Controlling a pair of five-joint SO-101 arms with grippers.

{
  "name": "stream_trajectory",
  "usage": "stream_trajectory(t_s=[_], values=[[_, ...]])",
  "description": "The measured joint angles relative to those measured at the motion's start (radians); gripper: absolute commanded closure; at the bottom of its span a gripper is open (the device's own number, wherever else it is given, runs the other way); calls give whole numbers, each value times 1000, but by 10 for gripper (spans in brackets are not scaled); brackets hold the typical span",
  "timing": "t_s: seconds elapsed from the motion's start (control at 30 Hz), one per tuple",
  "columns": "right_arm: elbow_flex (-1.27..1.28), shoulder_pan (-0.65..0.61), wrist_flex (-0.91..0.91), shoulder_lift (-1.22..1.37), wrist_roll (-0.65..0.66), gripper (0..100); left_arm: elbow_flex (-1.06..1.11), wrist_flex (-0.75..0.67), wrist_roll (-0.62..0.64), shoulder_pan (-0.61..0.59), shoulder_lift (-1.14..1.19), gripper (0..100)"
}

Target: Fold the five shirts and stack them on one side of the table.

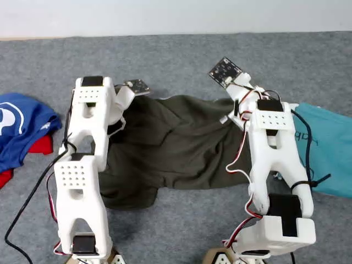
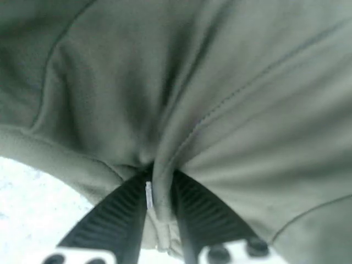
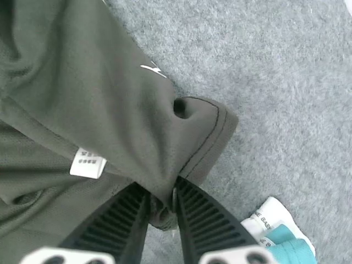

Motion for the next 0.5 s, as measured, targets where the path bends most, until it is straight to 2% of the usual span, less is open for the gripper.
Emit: stream_trajectory(t_s=[0.2,0.37,0.5], values=[[0,14,0,0,0,989,-112,6,0,0,2,871],[0,14,0,0,0,989,-123,6,11,0,5,872],[0,14,0,0,0,989,-123,6,12,0,8,950]])
